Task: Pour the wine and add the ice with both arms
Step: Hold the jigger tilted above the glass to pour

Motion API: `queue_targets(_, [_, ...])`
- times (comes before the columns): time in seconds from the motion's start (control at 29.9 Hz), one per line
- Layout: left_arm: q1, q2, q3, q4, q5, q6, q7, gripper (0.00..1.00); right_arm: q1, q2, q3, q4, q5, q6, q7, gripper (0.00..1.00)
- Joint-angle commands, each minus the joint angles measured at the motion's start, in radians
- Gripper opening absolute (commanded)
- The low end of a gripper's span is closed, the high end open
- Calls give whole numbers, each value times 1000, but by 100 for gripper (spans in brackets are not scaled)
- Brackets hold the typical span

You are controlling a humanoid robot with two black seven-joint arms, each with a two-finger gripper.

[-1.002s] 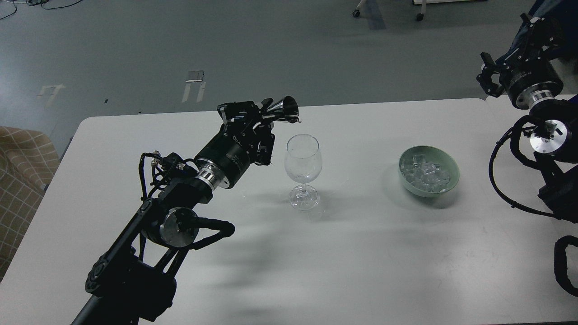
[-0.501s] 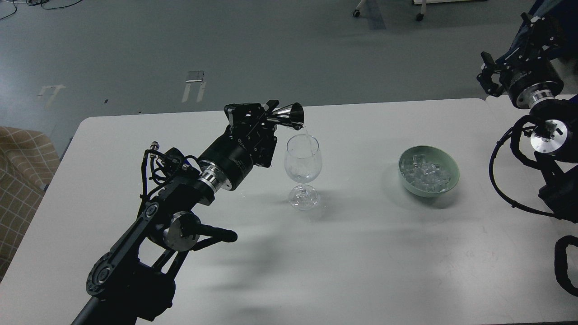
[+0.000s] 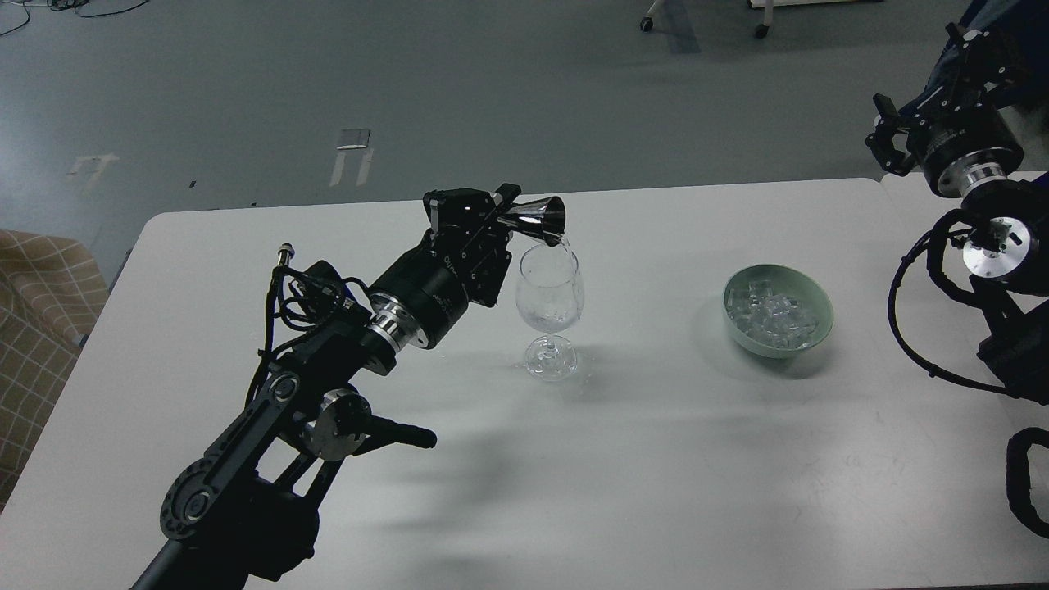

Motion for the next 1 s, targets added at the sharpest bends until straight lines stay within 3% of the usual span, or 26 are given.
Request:
queue_targets(0.0, [3,3,2,3,2,-1,-4,0,-4,0,0,0,0,0,0,100])
queue_targets(0.97, [-37,45,8,14,192,-5,-1,0,-6,-3,2,0,0,0,0,100])
